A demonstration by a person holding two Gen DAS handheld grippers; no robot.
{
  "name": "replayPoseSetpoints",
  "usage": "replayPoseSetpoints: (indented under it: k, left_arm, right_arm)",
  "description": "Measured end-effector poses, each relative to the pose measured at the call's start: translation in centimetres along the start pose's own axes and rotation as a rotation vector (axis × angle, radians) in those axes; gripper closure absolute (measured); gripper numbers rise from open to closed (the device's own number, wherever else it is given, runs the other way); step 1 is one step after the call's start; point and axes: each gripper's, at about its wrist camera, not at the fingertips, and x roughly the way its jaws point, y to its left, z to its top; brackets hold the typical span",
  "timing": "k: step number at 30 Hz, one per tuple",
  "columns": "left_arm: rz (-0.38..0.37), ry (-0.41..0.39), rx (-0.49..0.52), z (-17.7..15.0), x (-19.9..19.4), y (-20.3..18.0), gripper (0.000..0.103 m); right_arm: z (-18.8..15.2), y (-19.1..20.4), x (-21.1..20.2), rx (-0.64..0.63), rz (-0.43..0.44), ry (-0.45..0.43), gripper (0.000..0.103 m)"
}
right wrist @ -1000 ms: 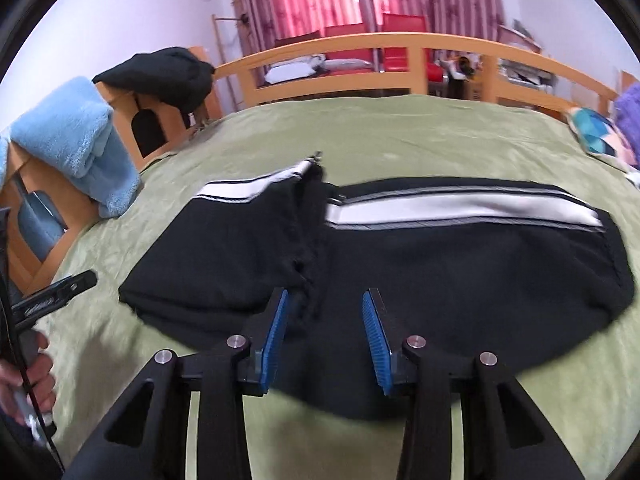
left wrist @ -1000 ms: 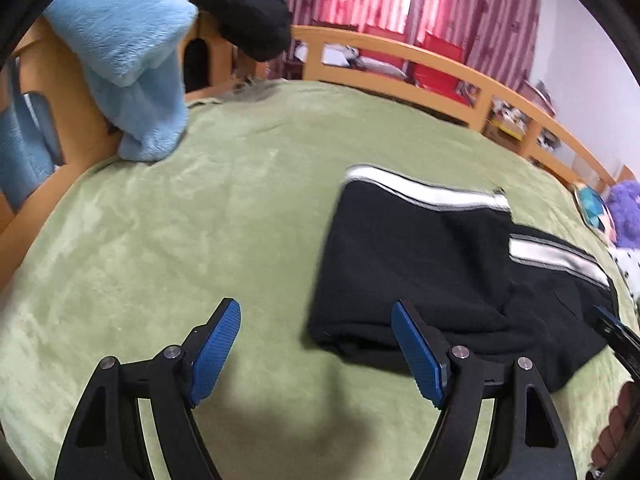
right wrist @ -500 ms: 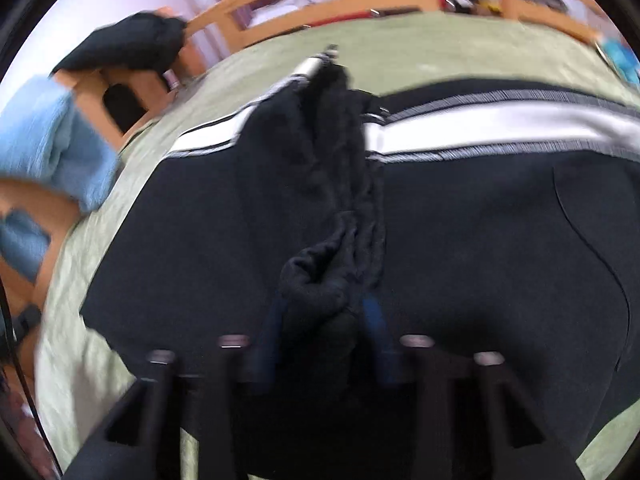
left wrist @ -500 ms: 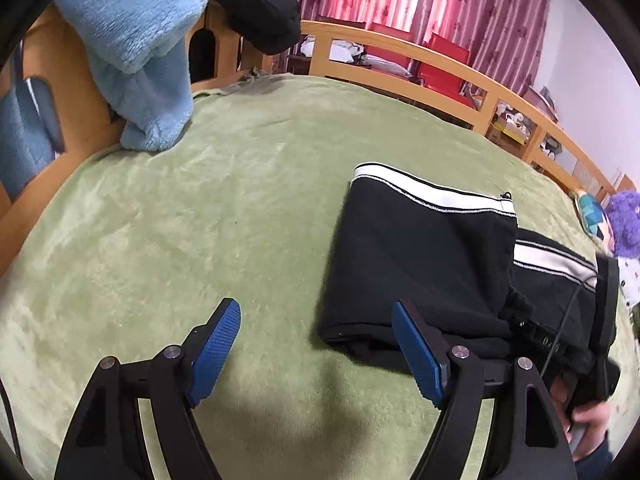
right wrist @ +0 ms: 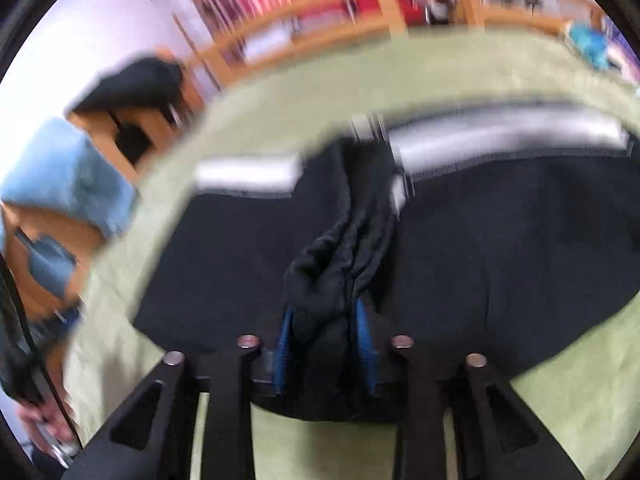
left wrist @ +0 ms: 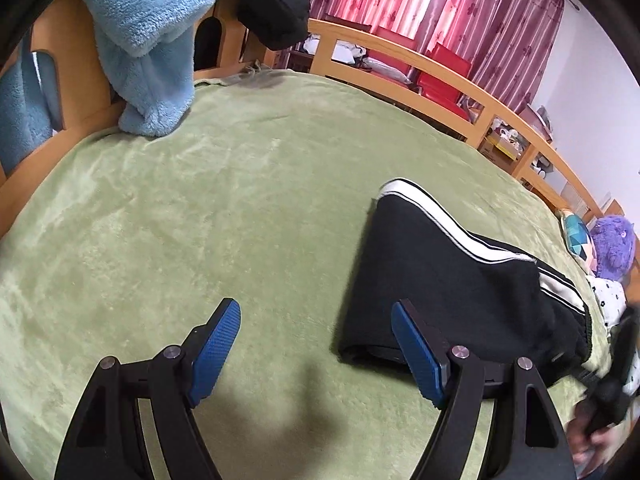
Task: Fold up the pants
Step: 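Carry the folded section further toward the cuffs with the right tool, then lay the held section down and open the right tool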
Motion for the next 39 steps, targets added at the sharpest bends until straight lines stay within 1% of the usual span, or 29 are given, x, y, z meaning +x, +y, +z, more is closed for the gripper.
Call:
replayPoseSetpoints:
  k: [1, 2, 3, 4, 5, 7, 9, 10, 12, 14, 16, 18, 19, 20, 21, 22, 23, 24, 25, 27, 28, 29, 30, 31, 33, 35, 36, 38, 39]
  left_arm:
    - [-0.002, 0.002, 0.004, -0.1, 0.0, -0.1, 0.026]
    - [-0.002, 0.001, 0.012, -0.1, -0.1, -0.3, 0.026]
    - [0.000, -0.006, 0.018, -0.2, -0.2, -0.5, 0.026]
    - [0.001, -0.010, 0.022, -0.2, -0.3, -0.5, 0.026]
    - [0.006, -0.017, 0.028, -0.2, -0.3, -0.7, 0.026]
    - [0.010, -0.018, 0.037, -0.3, -0.3, -0.9, 0.026]
    - [0.017, -0.016, 0.050, -0.5, 0.0, -1.0, 0.026]
    - [0.021, -0.016, 0.052, -0.6, 0.1, -1.1, 0.026]
    - [0.023, -0.013, 0.061, -0.7, 0.3, -1.1, 0.026]
    - [0.039, -0.016, 0.071, -0.7, 0.6, -1.0, 0.026]
    - [0.057, -0.020, 0.069, -0.4, 0.9, -0.8, 0.026]
    - [0.059, -0.008, 0.063, -0.4, 1.4, -0.6, 0.026]
    - [0.063, 0.004, 0.064, -0.4, 1.8, -0.5, 0.026]
    - [0.068, 0.013, 0.064, -0.5, 2.1, -0.5, 0.026]
    - [0.072, 0.021, 0.066, -0.6, 2.4, -0.5, 0.026]
    - [0.075, 0.028, 0.067, -0.7, 2.5, -0.5, 0.026]
    - [0.075, 0.039, 0.067, -0.8, 2.7, -0.5, 0.026]
    - [0.072, 0.043, 0.065, -0.9, 2.8, -0.6, 0.026]
    - [0.066, 0.048, 0.062, -1.0, 2.8, -0.6, 0.026]
    - [0.063, 0.058, 0.064, -1.1, 2.9, -0.9, 0.026]
    - [0.060, 0.058, 0.068, -1.2, 2.8, -1.0, 0.026]
    - [0.055, 0.052, 0.073, -1.3, 2.6, -1.2, 0.026]
    - [0.053, 0.044, 0.078, -1.3, 2.3, -1.3, 0.026]
    - [0.051, 0.037, 0.082, -1.2, 2.1, -1.5, 0.026]
    - [0.049, 0.017, 0.089, -1.1, 1.6, -1.7, 0.026]
    - [0.045, 0.007, 0.089, -1.0, 1.3, -1.8, 0.026]
    - [0.041, 0.008, 0.085, -1.0, 1.2, -1.7, 0.026]
    - [0.021, 0.020, 0.059, -0.9, 1.1, -1.4, 0.026]
    - [0.013, 0.022, 0.049, -0.9, 1.0, -1.2, 0.026]
  right_arm:
    - [-0.6, -0.3, 0.8, -0.005, -0.025, 0.035, 0.070]
    - [-1.0, -0.4, 0.7, -0.014, -0.026, 0.029, 0.070]
    - [-1.1, -0.5, 0.0, -0.021, -0.024, 0.003, 0.070]
    - [-1.0, -0.4, -1.1, -0.024, -0.026, -0.045, 0.064]
    - [-0.7, -0.1, -2.5, -0.031, -0.042, -0.116, 0.055]
    - [0.3, 0.7, -4.3, -0.054, -0.042, -0.218, 0.051]
    - [2.2, 1.5, -4.8, -0.102, -0.030, -0.256, 0.052]
    - [3.3, 2.1, -4.4, -0.139, -0.034, -0.267, 0.054]
    - [5.0, 2.5, -3.0, -0.179, -0.055, -0.264, 0.054]
    - [6.8, 1.9, -0.7, -0.177, -0.054, -0.223, 0.054]
    - [7.6, 0.5, 0.9, -0.161, -0.043, -0.185, 0.054]
    - [8.4, -0.2, 3.2, -0.160, -0.037, -0.136, 0.062]
    - [8.7, -0.4, 4.3, -0.163, -0.033, -0.116, 0.095]
    - [9.0, -0.5, 5.6, -0.167, -0.026, -0.080, 0.099]
    - [9.2, -0.7, 5.8, -0.165, -0.038, -0.084, 0.099]
    - [9.6, -1.2, 5.2, -0.146, -0.043, -0.131, 0.099]
    - [10.0, -1.7, 4.6, -0.104, -0.006, -0.165, 0.099]
    - [10.4, -2.0, 4.6, -0.068, 0.014, -0.160, 0.099]
    - [10.7, -2.3, 4.8, -0.050, 0.012, -0.134, 0.099]
    - [10.2, -2.0, 6.1, -0.080, -0.047, -0.075, 0.099]
    - [9.3, -1.5, 7.5, -0.137, -0.098, 0.000, 0.098]
    - [8.7, -1.3, 7.9, -0.166, -0.121, 0.023, 0.098]
    - [8.3, -1.2, 7.6, -0.178, -0.124, 0.020, 0.098]
    - [8.1, -1.2, 6.7, -0.168, -0.118, 0.017, 0.095]
    - [8.0, -1.5, 4.5, -0.107, -0.087, 0.022, 0.087]
    - [6.6, -1.8, 1.9, -0.048, -0.066, -0.031, 0.057]
    - [5.7, -1.7, 1.2, -0.055, -0.056, -0.029, 0.057]
    - [4.1, -1.2, 0.7, -0.074, -0.028, 0.025, 0.064]
    - [3.4, -1.1, 0.5, -0.069, -0.006, 0.036, 0.064]
